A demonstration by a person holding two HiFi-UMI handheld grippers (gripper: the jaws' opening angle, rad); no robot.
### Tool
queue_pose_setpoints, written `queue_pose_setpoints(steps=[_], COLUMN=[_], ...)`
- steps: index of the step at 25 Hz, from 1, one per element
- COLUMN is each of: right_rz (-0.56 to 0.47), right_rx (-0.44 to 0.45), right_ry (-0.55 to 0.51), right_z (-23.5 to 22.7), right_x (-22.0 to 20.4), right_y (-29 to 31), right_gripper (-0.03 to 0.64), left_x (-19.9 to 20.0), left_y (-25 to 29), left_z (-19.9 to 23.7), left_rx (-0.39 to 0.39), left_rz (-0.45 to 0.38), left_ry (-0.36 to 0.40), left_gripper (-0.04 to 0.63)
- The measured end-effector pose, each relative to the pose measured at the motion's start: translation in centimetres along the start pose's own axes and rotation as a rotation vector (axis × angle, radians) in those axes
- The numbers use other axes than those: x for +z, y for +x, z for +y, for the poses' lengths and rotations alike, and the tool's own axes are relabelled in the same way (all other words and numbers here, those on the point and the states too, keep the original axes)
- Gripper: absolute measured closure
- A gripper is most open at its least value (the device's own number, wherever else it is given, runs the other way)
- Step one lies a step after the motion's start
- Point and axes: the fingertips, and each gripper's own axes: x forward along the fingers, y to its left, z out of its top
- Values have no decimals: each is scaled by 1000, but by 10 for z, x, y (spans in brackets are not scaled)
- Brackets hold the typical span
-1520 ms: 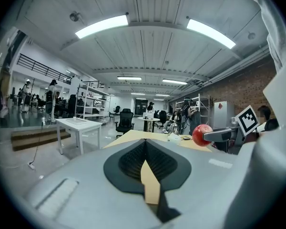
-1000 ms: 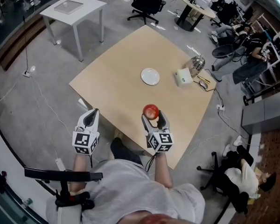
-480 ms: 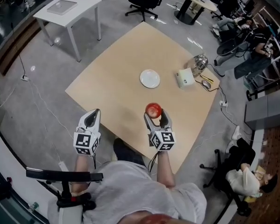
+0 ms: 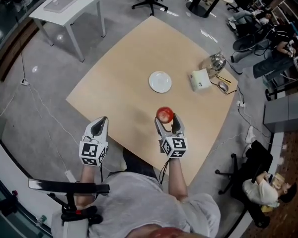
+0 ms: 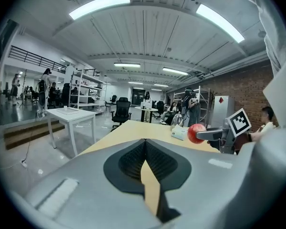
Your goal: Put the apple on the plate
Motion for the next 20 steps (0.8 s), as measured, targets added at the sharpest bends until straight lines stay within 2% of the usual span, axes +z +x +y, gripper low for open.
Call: queue_pose_setpoints(steps=[15, 20], right_rz=[56, 84], right_rx=[-52, -70], right_ry=[-11, -75], right_z=[-47, -59], right_x=[-29, -34], right_y=[70, 93], right_gripper=[239, 239], left_x=[-24, -27], left_y=[57, 64], left_z=[8, 9], left_rx=[-63, -68], left_rz=[76, 100], left_ry=[-13, -22], left_gripper=[577, 577])
